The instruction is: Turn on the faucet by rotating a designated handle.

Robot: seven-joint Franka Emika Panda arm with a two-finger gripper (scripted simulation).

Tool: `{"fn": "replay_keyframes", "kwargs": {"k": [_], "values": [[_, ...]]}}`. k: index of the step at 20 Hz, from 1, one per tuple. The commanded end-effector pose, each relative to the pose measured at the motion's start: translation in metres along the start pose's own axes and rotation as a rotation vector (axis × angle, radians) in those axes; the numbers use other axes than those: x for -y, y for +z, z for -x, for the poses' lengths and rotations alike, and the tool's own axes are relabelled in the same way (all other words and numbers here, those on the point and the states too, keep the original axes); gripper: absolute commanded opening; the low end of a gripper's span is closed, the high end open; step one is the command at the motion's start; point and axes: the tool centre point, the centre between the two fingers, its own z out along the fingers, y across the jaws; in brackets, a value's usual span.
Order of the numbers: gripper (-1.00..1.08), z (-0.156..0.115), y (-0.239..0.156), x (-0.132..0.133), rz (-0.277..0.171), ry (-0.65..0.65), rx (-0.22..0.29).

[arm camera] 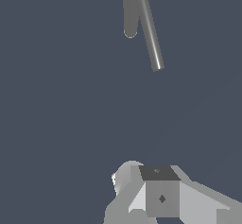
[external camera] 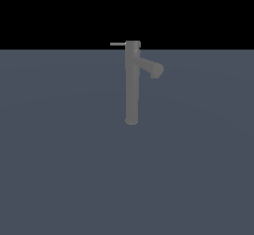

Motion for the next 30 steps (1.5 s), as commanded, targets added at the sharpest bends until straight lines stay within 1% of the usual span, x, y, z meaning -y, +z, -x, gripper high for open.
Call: {"fn": "replay_keyframes", "kwargs": {"k": [1, 5, 9, 20, 30], "values": [[-1.0, -0.008, -0.001, 0.001, 0.002, -0.006, -0.002], [-1.0, -0.028, -0.002, 0.002, 0.008, -0.019, -0.006], [-1.0, -0.055, -0.002, 0.005, 0.015, -0.038, -0.012], [-1.0, -0.15, 0.014, 0.017, 0.036, -0.107, -0.033], [-1.0, -0.237, 0.052, 0.032, 0.05, -0.175, -0.052]]}}
